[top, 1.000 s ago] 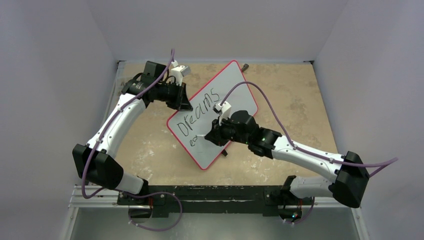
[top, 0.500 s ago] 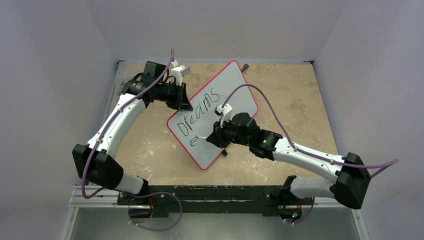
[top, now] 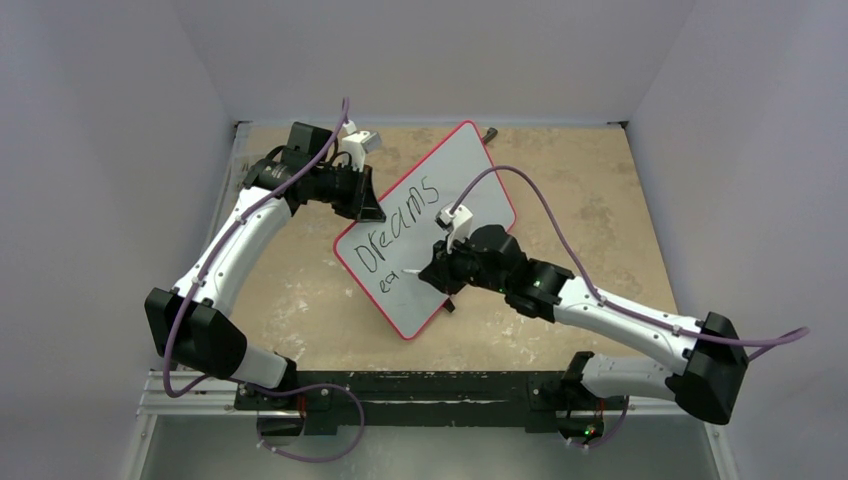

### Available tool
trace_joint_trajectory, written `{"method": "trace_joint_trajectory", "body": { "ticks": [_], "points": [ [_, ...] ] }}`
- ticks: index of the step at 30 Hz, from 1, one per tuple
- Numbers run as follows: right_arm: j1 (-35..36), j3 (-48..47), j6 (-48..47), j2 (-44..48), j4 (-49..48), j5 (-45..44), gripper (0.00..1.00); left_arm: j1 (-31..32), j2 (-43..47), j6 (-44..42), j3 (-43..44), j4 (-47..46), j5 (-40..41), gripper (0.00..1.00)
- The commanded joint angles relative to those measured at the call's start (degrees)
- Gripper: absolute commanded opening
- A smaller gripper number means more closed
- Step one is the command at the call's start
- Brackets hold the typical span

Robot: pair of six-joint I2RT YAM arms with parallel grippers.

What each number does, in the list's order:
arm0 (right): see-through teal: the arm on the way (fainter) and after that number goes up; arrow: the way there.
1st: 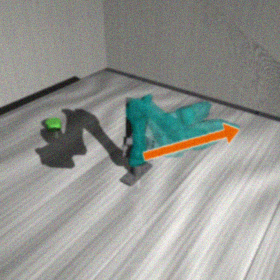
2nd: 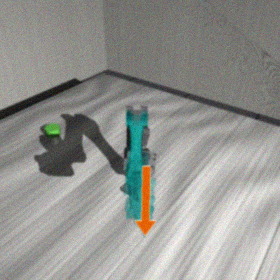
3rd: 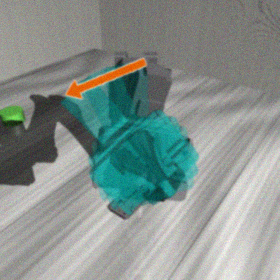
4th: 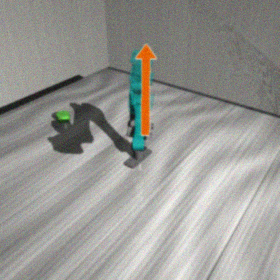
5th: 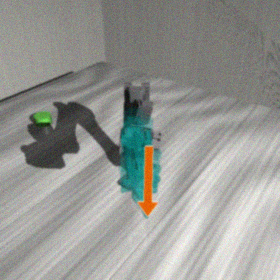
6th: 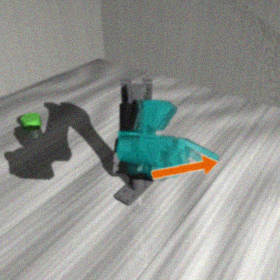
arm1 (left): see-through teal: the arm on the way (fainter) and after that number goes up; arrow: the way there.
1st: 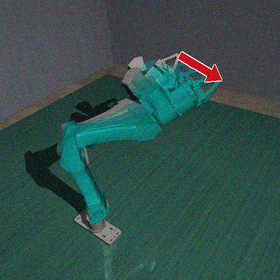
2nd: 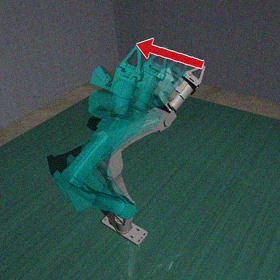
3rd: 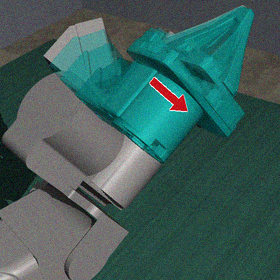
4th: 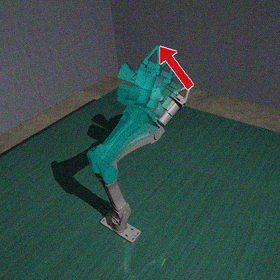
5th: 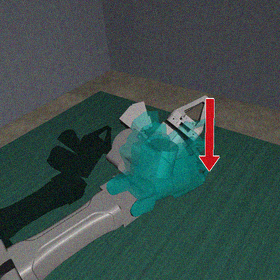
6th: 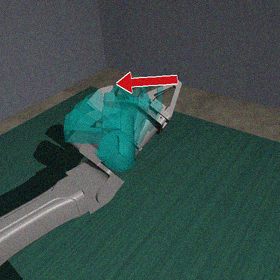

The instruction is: Write a sentence on the whiteboard

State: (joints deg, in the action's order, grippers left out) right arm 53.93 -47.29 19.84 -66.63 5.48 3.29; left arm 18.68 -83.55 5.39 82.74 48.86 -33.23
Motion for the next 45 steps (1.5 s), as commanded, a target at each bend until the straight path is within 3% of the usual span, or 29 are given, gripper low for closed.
{"method": "trace_joint_trajectory", "body": {
  "ticks": [1,15,45],
  "points": [
    [-0.1,-4.3,-1.0,2.3,-0.8,-3.0,0.0,0.4,-0.3,-5.1,-1.2,0.3,10.4,0.0],
    [-1.7,-4.8,-0.9,-0.2,-1.0,-5.8,0.0,0.4,-0.3,-5.2,-1.2,0.4,10.2,0.0],
    [-2.6,-2.2,-2.0,-2.7,-4.0,3.5,0.0,0.4,-0.3,-5.1,-1.2,0.4,10.1,0.0]
  ]
}}
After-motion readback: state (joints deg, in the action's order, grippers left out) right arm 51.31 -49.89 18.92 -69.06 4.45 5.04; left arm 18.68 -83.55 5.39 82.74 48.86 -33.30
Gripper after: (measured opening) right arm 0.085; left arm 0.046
